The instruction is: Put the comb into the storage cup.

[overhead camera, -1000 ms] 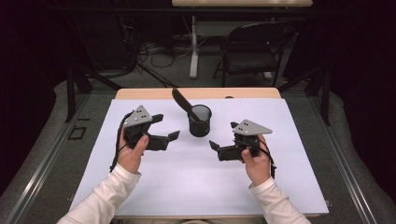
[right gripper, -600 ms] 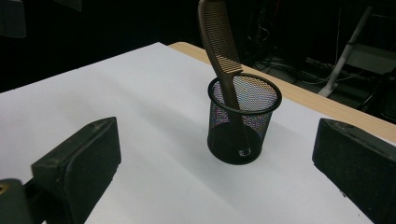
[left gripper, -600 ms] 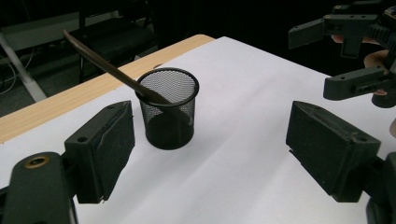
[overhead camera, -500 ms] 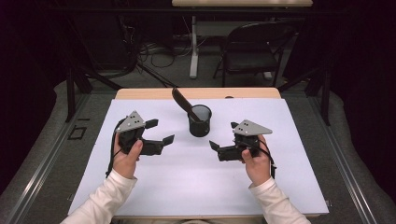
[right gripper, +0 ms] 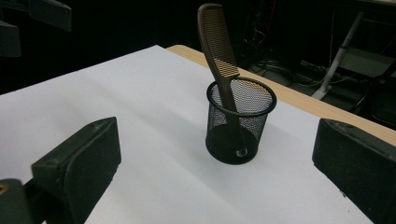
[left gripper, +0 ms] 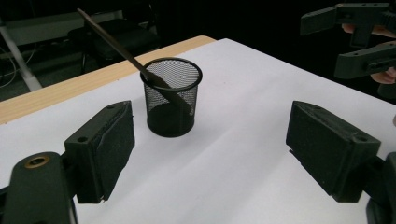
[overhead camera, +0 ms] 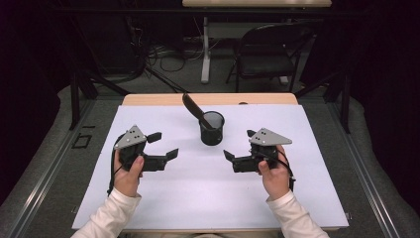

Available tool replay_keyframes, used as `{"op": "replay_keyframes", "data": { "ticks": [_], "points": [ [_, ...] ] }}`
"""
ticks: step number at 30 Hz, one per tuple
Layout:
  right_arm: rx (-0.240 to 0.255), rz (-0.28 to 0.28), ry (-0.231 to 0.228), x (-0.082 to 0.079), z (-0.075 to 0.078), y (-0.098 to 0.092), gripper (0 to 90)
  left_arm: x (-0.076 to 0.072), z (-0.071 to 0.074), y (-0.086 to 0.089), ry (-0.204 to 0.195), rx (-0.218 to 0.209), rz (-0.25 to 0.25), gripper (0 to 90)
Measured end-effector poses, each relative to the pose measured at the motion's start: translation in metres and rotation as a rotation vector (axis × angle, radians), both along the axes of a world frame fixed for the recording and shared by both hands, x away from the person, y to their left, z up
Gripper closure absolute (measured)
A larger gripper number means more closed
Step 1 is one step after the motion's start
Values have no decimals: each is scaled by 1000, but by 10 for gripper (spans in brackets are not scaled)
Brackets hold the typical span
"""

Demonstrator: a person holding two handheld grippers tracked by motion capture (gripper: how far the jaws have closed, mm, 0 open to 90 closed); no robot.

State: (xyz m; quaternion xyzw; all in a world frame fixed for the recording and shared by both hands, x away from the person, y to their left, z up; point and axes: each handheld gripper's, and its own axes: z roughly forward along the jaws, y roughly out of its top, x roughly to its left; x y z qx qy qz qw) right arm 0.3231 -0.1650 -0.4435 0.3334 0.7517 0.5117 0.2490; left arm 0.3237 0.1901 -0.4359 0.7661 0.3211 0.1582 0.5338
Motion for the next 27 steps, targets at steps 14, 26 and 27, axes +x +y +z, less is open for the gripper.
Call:
{"op": "replay_keyframes", "data": {
  "ticks": [14,26,27],
  "points": [
    [-46,-12,8,-12,-14,-7,8,-9,-23,23,16,-3,42,158],
    [-53,-48,19,-26,-27,-27,8,-18,-42,43,10,-24,90,158],
    [-52,-53,21,-27,-29,-29,8,-19,-43,45,9,-30,92,159]
  ]
}}
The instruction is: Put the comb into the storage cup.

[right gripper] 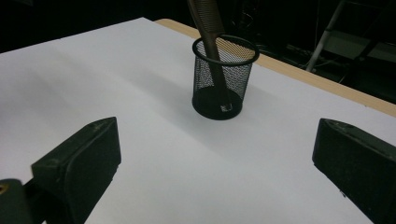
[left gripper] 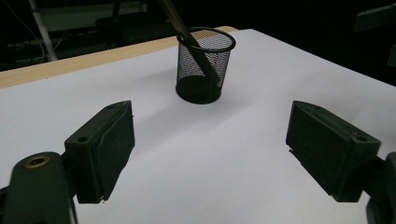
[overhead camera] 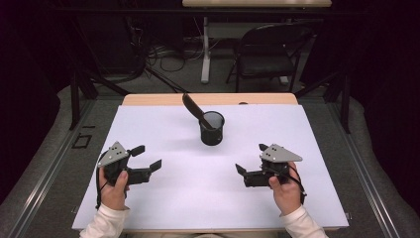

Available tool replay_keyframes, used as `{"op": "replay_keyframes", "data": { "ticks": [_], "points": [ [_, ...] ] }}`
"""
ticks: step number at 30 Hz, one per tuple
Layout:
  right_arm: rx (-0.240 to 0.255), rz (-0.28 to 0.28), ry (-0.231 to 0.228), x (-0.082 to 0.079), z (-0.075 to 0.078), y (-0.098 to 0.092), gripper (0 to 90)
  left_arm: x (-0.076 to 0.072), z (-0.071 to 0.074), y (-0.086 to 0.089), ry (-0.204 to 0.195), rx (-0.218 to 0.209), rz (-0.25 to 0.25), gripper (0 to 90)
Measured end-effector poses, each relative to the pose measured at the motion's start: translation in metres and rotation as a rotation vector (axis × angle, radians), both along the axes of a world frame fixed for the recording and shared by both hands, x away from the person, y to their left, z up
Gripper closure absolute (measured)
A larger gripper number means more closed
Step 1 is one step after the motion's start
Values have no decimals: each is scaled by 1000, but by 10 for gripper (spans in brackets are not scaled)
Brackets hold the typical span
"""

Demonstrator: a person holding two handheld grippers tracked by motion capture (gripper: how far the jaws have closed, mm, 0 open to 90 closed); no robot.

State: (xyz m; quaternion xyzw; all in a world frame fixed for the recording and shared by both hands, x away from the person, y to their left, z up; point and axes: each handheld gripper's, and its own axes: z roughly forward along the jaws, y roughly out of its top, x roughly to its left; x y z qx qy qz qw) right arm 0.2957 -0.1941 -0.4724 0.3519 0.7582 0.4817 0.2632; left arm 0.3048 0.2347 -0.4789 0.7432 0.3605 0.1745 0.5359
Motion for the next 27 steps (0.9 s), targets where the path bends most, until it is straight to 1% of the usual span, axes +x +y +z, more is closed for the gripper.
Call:
{"op": "replay_keyframes", "data": {
  "ticks": [3,8,15,18,22,26,27],
  "points": [
    [0,-16,5,-3,-5,-6,8,-2,-5,3,-2,-5,-1,159],
    [28,-46,15,-6,-12,-18,8,-4,-13,6,-3,-3,5,158],
    [43,-100,24,-9,-22,-33,8,-5,-21,12,2,-19,20,158],
    [47,-118,27,-9,-26,-39,8,-4,-23,14,2,-19,26,159],
    [49,-146,23,-7,-31,-46,8,-3,-26,17,3,-30,38,158],
    [57,-168,29,-5,-37,-52,8,-1,-31,20,14,-38,46,158],
    [66,-173,30,-4,-39,-53,8,-1,-32,21,18,-37,50,158]
  ]
}}
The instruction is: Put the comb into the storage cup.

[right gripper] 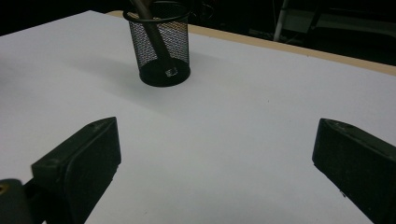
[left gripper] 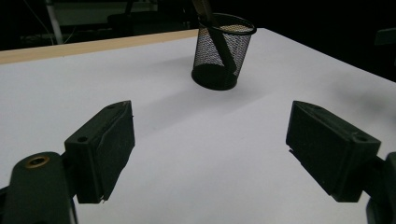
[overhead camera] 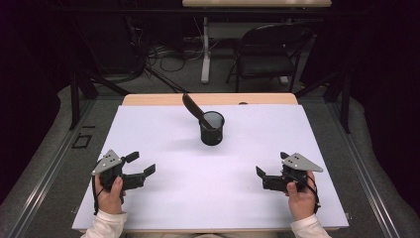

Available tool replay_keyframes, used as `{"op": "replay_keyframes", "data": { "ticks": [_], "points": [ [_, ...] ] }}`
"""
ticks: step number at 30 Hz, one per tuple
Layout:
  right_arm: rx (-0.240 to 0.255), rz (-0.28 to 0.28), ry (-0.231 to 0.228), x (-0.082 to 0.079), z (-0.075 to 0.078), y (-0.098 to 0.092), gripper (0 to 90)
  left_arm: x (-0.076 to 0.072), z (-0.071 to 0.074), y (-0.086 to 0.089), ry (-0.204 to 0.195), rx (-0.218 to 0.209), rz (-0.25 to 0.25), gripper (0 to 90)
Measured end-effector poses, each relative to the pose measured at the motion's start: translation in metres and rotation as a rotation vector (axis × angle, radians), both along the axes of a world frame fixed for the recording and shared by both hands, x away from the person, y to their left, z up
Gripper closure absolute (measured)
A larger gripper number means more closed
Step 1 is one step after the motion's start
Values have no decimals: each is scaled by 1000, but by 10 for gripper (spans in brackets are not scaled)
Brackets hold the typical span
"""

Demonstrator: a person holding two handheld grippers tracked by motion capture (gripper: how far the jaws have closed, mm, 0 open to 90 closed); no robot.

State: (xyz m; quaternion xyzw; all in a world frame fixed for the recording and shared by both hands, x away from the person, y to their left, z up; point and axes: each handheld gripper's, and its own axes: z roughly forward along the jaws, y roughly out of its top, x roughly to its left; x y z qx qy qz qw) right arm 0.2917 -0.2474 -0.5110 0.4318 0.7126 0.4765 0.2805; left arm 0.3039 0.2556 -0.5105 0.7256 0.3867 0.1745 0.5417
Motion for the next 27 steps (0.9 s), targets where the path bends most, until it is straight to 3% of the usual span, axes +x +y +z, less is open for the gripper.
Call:
{"op": "replay_keyframes", "data": {
  "ticks": [7,27],
  "points": [
    [10,-33,13,5,-8,-9,8,2,-5,5,9,-21,15,159],
    [32,-66,69,15,-23,-21,9,7,-13,6,28,-5,23,159]
  ]
}}
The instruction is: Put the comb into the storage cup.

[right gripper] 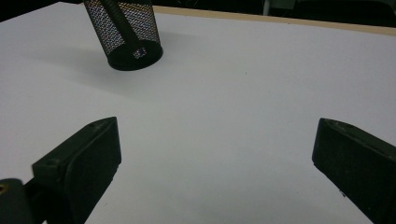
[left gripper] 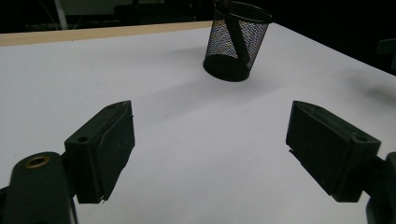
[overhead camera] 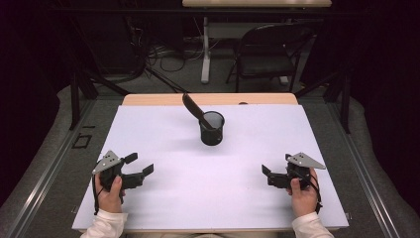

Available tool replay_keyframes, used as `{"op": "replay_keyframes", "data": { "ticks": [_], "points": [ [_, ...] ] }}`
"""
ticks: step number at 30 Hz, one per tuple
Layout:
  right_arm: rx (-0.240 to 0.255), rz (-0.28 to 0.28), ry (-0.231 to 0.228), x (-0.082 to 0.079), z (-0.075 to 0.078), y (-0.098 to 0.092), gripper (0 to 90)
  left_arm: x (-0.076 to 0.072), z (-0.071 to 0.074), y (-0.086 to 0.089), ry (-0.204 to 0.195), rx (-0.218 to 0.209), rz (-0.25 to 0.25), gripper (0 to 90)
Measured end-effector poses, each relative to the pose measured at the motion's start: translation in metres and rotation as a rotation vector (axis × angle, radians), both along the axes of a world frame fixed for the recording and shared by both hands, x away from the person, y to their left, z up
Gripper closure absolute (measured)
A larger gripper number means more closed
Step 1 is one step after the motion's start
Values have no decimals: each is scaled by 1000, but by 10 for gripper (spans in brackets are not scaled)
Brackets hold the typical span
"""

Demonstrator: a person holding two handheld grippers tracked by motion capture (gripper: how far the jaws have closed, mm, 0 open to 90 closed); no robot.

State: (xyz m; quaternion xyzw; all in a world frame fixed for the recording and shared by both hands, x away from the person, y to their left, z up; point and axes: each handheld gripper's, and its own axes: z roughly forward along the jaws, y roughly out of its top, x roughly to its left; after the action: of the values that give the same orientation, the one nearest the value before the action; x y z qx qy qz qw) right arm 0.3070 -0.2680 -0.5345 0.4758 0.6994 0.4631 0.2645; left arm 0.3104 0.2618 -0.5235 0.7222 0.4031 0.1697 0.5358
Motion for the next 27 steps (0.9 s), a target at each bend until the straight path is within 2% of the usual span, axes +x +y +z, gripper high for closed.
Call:
{"op": "replay_keyframes", "data": {
  "ticks": [27],
  "points": [
    [2,2,30,3,-4,-2,9,1,-2,1,11,0,7,159]
  ]
}}
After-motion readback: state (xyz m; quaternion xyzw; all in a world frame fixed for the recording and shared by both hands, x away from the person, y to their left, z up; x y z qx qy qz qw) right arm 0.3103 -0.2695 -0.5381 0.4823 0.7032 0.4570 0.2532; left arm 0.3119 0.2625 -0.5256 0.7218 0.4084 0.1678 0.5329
